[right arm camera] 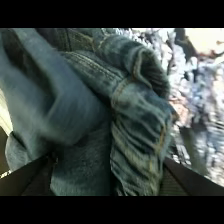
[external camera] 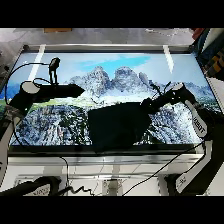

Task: Fold the clothes and pants, and hang the long-sleeved shirts on hangers.

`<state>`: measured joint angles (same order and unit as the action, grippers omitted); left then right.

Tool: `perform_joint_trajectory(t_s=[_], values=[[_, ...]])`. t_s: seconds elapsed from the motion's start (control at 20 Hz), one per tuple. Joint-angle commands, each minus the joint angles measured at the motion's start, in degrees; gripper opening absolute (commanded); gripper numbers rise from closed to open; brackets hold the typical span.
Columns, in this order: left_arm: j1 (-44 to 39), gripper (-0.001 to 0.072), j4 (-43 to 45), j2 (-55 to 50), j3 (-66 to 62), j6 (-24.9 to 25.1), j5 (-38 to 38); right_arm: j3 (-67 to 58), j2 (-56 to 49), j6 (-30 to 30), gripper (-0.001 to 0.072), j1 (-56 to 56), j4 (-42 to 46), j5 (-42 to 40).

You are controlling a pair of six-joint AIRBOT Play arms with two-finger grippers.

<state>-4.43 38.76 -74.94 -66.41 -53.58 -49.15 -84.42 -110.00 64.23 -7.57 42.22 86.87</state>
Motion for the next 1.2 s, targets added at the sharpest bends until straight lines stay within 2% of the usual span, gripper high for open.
perform_joint_trajectory(t_s=[0.0, 0.1, 0.2, 0.5, 0.7, 0.85, 1.0, 1.15], values=[[0.0, 0.0014, 0.0, 0.0, 0.0, 0.0, 0.0, -0.1, 0.0, -0.4, 0.0678, -1.8, 3.8, -1.9], [0.0, 0.0015, 0.0, 0.0, 0.0, 0.0, 0.0, -0.1, 0.0, 0.2, 0.0676, -2.1, 10.7, -2.0], [0.0, 0.0015, 0.0, 0.0, 0.0, 0.0, 0.0, -0.1, 0.0, 1.3, 0.0679, -2.2, 13.8, -1.6], [0.0, 0.0015, 0.0, 0.0, 0.0, 0.0, 0.0, -5.7, 0.8, 1.2, 0.0681, -2.8, 10.1, 2.5], [0.0, 0.0015, 0.0, 0.0, 0.0, 0.0, 0.0, -6.0, 1.4, 0.9, 0.0698, -2.3, 3.0, 2.7], [0.0, 0.0015, 0.0, 0.0, 0.0, 0.0, 0.0, -5.2, 1.4, 0.5, 0.0701, 0.6, 5.2, 1.2], [0.0, 0.0015, 0.0, 0.0, 0.0, 0.0, 0.0, -5.1, 1.4, 0.9, 0.07, 4.1, 11.6, -3.6], [0.0, 0.0015, 0.0, 0.0, 0.0, 0.0, 0.0, -5.1, 1.4, 5.0, 0.07, 5.9, 12.7, -6.6]])
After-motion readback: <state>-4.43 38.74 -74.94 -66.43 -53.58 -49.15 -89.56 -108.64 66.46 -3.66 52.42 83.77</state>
